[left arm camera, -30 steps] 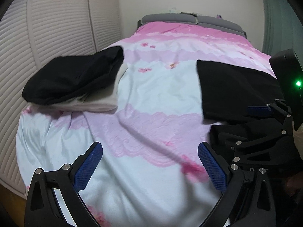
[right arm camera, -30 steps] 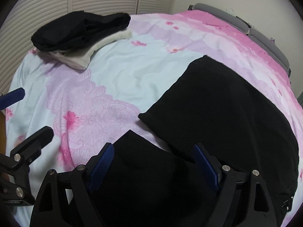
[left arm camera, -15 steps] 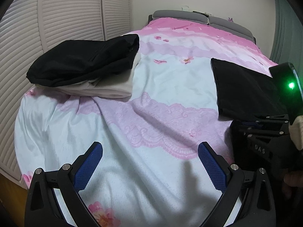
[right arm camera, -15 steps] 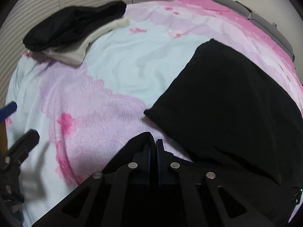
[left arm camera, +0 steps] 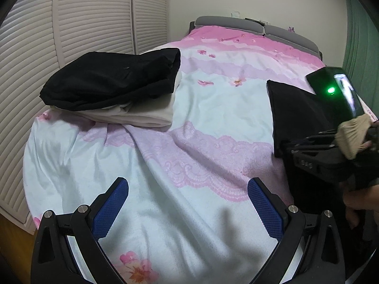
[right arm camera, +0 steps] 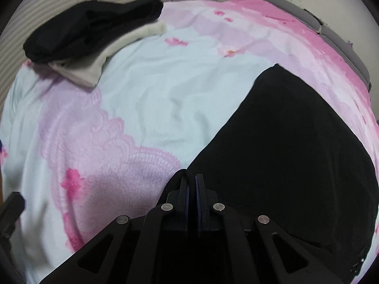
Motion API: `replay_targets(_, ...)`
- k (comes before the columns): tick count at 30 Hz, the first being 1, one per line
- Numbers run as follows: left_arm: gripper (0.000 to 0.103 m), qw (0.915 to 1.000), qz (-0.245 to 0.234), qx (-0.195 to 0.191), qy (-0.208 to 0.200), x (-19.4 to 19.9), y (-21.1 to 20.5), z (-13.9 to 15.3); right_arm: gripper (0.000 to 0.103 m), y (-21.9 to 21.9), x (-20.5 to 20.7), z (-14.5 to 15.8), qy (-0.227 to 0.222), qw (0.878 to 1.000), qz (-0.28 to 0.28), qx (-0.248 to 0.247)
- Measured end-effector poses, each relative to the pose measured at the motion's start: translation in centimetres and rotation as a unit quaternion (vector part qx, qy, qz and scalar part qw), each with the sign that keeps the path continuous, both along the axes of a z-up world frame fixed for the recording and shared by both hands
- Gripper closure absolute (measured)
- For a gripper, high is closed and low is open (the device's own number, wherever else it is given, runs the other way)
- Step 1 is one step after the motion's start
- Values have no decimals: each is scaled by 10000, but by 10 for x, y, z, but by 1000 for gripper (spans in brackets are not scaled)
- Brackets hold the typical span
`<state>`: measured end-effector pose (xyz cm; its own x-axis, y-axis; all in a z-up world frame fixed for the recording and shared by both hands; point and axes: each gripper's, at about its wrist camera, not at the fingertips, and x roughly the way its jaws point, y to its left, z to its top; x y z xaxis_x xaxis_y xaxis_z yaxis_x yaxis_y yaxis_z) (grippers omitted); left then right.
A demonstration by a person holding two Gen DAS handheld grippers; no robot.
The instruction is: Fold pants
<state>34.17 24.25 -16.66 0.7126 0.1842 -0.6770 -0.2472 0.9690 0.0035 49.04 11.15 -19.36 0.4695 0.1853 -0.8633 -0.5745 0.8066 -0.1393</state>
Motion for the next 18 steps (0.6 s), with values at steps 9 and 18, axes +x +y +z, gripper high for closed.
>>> replay_targets(9,0,9999,-92,-16,-102,-20,-10,19,62,-39,-53,52,-564,9973,-213,420)
replay_targets(18,0,9992,-361,-72,-132,-83,-28,39,62,-83,-167,74,-342,9920,-715,977)
